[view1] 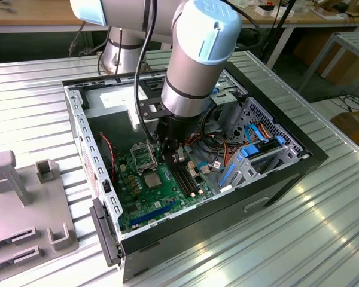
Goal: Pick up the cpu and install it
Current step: 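Place the cpu into insertion slot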
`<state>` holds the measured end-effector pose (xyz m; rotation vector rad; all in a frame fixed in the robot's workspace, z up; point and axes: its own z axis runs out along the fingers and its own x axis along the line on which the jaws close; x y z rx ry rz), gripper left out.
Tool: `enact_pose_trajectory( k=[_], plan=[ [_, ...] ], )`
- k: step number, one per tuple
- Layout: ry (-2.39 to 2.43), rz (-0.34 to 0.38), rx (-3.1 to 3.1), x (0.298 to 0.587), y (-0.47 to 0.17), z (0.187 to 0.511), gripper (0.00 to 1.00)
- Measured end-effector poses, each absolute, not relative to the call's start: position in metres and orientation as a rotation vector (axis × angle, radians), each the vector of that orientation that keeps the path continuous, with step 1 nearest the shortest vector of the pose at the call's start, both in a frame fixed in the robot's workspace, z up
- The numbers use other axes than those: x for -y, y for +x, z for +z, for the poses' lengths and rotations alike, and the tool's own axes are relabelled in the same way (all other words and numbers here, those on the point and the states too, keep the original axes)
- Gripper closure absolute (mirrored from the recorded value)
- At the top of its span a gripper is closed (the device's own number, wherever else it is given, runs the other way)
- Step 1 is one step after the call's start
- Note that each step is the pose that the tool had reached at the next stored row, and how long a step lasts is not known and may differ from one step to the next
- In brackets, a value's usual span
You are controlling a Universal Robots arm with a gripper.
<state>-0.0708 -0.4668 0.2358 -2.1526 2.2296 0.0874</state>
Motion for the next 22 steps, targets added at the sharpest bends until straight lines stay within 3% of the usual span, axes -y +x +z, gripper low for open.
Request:
enact_pose_trajectory(
  k=[2, 6, 22],
  plan=[
    [-2.148, 0.146, -2.179, 0.4629, -0.0671, 0.2344, 0.89],
    [-2.122, 0.196, -2.153, 0.4624, -0.067, 0.2334, 0.89],
    [-2.072, 0.23, -2.161, 0.4607, -0.0669, 0.2275, 0.89]
  ],
)
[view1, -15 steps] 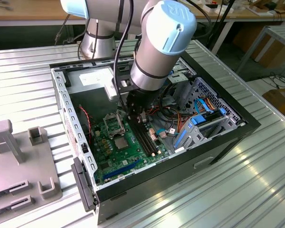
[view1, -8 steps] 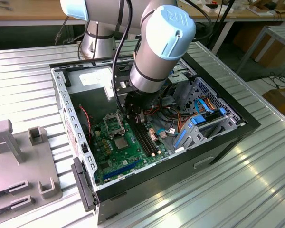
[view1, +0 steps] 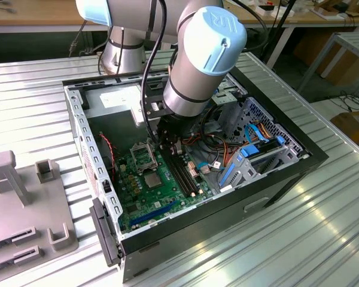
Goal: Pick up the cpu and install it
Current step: 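Place the cpu into insertion slot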
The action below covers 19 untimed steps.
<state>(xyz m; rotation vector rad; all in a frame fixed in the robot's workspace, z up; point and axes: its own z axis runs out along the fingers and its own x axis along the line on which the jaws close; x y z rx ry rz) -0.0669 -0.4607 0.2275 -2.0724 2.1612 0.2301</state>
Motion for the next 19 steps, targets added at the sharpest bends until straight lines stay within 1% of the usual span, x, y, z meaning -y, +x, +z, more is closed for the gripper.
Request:
enact_pose_trajectory(
  k=[9, 14, 19],
  plan=[
    [-2.071, 0.234, -2.159, 0.4555, -0.0664, 0.2269, 0.89],
    [-2.036, 0.3, -2.122, 0.4552, -0.0661, 0.226, 0.89],
    [-2.03, 0.309, -2.117, 0.4552, -0.0646, 0.2224, 0.89]
  ],
)
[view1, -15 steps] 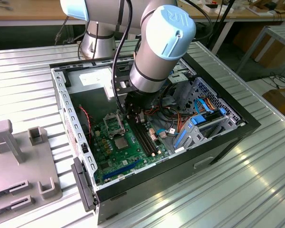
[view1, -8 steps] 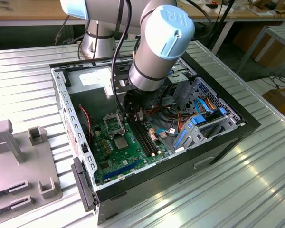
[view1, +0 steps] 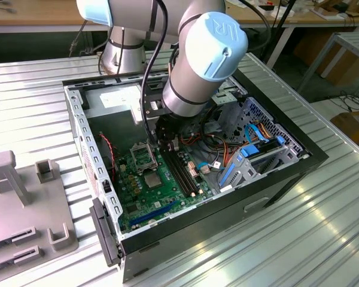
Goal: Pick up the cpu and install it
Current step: 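Place the cpu into insertion slot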
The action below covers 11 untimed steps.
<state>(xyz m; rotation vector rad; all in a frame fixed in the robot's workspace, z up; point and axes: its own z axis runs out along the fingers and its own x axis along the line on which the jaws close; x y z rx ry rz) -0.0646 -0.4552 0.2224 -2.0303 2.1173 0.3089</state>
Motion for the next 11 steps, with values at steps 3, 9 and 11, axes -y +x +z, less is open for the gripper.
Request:
enact_pose_trajectory(
  k=[3, 9, 11],
  plan=[
    [-2.027, 0.314, -2.114, 0.4552, -0.063, 0.2196, 0.89],
    [-2.016, 0.334, -2.103, 0.4552, -0.062, 0.2148, 0.89],
    [-2.008, 0.347, -2.095, 0.4552, -0.0618, 0.214, 0.89]
  ],
)
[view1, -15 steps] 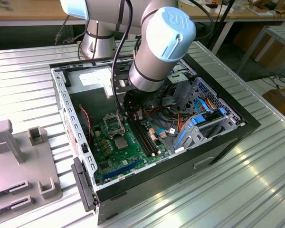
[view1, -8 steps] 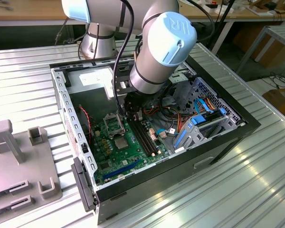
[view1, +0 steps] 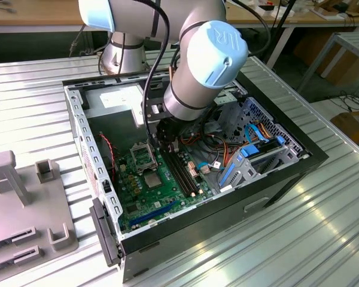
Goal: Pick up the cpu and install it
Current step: 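Place the cpu into insertion slot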
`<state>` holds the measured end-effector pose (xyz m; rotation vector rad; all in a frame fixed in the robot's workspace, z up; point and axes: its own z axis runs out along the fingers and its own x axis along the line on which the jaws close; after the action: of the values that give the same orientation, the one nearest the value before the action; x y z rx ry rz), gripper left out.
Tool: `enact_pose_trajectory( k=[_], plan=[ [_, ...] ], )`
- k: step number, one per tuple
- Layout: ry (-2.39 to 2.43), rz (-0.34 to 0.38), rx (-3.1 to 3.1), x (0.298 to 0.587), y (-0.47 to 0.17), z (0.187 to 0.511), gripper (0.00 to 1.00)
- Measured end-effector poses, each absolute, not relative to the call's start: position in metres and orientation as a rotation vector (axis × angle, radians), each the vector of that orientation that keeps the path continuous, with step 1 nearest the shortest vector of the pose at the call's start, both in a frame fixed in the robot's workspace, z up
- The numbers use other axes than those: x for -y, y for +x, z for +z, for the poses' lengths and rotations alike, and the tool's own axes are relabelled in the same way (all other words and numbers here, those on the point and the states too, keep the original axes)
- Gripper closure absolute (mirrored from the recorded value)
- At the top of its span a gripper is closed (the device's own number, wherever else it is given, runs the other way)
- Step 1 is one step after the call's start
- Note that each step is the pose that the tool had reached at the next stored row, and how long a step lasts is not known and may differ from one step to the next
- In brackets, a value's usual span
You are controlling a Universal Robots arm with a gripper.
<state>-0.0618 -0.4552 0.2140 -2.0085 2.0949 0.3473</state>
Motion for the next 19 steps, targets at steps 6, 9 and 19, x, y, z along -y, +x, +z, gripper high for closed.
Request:
enact_pose_trajectory(
  k=[6, 9, 19],
  plan=[
    [-1.988, 0.382, -2.074, 0.456, -0.062, 0.212, 0.89],
    [-1.988, 0.382, -2.074, 0.456, -0.062, 0.209, 0.89],
    [-1.989, 0.382, -2.074, 0.456, -0.062, 0.202, 0.89]
  ],
)
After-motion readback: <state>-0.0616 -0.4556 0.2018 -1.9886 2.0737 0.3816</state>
